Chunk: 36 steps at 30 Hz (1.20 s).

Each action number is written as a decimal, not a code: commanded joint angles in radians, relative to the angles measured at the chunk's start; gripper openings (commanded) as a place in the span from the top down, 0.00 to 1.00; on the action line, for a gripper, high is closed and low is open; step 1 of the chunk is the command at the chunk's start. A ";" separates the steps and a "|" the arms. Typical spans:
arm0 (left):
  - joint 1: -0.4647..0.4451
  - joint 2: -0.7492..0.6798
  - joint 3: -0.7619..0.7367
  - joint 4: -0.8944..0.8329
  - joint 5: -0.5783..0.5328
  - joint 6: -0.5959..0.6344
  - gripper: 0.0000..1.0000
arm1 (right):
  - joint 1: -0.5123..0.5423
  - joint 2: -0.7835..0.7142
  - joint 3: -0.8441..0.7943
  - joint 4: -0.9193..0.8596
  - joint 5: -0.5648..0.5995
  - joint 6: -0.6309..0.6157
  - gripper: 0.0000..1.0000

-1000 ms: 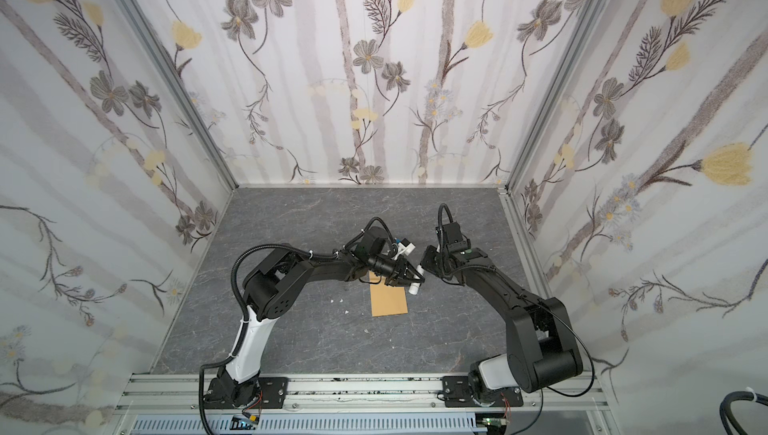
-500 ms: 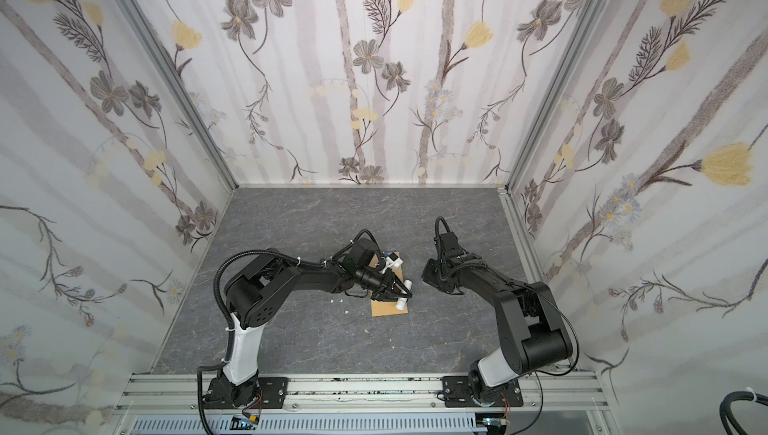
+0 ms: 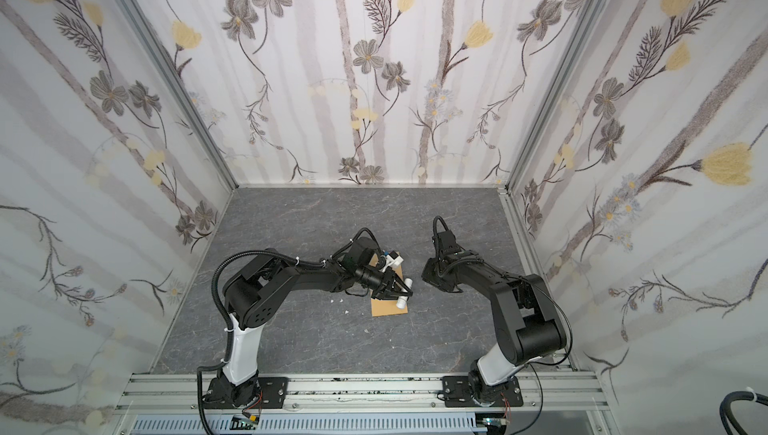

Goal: Place the letter into the envelope and seal it

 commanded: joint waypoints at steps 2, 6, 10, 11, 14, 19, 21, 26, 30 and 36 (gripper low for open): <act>0.007 -0.007 0.000 0.025 0.014 0.003 1.00 | 0.001 0.015 0.020 0.007 0.029 -0.006 0.61; 0.011 -0.004 -0.003 0.026 0.017 0.008 1.00 | 0.001 0.027 0.029 0.001 0.031 -0.009 0.64; 0.013 0.000 0.000 0.025 0.020 0.012 1.00 | 0.000 0.032 0.031 -0.007 0.040 -0.012 0.65; 0.013 -0.001 -0.002 0.026 0.020 0.012 1.00 | 0.000 0.034 0.031 -0.007 0.041 -0.012 0.65; 0.014 -0.001 -0.002 0.025 0.020 0.016 1.00 | 0.001 0.040 0.035 -0.008 0.047 -0.013 0.65; 0.014 -0.001 -0.007 0.025 0.020 0.017 1.00 | 0.001 0.052 0.042 -0.008 0.050 -0.015 0.66; 0.016 -0.001 -0.007 0.025 0.020 0.018 1.00 | 0.001 0.052 0.043 -0.009 0.056 -0.016 0.66; 0.016 0.001 -0.009 0.025 0.022 0.018 1.00 | 0.001 0.057 0.046 -0.010 0.058 -0.021 0.68; 0.016 0.001 -0.009 0.025 0.022 0.018 1.00 | 0.001 0.060 0.049 -0.011 0.062 -0.024 0.66; 0.016 0.000 -0.012 0.025 0.020 0.018 1.00 | 0.001 0.061 0.051 -0.013 0.072 -0.033 0.65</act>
